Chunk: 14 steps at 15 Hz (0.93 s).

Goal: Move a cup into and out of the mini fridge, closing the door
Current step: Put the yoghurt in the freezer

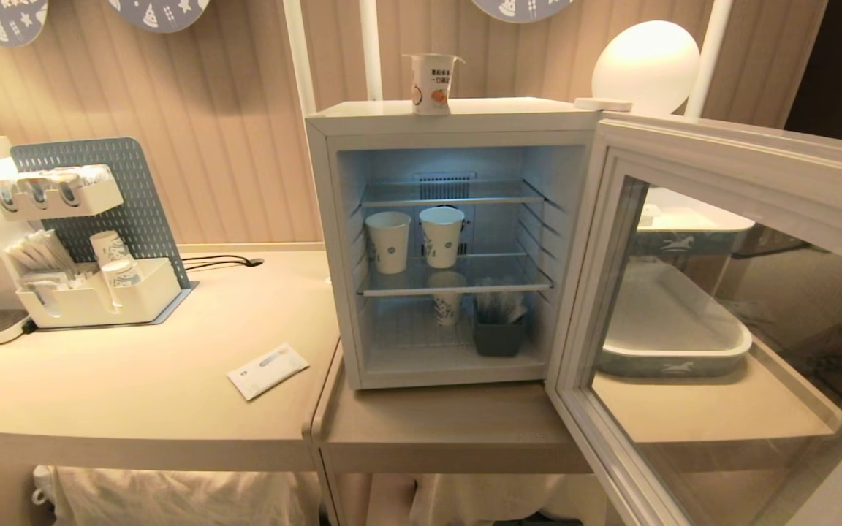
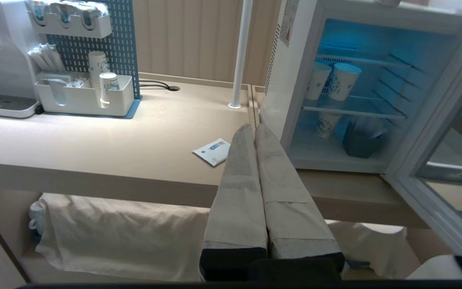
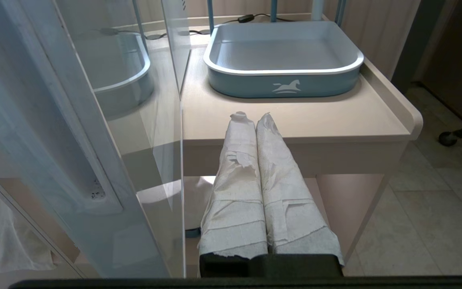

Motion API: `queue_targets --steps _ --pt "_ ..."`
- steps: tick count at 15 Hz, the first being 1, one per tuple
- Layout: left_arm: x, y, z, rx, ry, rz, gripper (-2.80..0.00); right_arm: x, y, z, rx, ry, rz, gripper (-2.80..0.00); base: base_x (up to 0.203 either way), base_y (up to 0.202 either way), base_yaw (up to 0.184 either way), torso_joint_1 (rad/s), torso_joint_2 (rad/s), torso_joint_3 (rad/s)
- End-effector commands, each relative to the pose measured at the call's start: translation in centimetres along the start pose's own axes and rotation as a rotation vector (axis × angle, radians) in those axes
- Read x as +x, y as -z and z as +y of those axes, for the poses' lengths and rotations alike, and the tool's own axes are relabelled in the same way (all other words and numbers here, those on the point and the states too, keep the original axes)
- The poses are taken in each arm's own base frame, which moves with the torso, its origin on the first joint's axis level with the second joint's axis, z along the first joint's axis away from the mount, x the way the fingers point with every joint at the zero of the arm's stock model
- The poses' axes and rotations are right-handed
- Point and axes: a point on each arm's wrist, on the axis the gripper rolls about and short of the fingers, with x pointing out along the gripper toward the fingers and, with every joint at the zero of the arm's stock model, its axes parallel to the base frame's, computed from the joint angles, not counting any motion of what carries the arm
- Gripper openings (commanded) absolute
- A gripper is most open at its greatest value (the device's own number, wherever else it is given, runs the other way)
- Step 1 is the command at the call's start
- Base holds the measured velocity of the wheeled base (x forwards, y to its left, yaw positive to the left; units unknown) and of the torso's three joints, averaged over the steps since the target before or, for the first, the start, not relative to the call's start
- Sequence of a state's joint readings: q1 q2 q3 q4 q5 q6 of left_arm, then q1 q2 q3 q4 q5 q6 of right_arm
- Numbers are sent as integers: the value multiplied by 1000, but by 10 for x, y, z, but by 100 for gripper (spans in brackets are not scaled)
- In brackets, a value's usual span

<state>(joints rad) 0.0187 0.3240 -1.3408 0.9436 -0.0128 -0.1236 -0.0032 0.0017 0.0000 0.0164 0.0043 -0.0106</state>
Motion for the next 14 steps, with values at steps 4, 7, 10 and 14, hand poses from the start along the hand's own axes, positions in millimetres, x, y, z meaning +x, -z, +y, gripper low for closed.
queue_targets --steps 4,7,10,14 --pt "34 98 14 74 -7 -17 -280 0 0 0 0 0 1 -280 0 0 0 0 0 0" --pt "91 161 23 117 -19 6 -280 0 0 0 0 0 2 -280 0 0 0 0 0 0" --pt "115 224 30 122 -20 115 -280 0 0 0 0 0 2 -280 0 0 0 0 0 0" --pt "116 222 30 101 -10 68 -280 0 0 0 0 0 2 -280 0 0 0 0 0 0"
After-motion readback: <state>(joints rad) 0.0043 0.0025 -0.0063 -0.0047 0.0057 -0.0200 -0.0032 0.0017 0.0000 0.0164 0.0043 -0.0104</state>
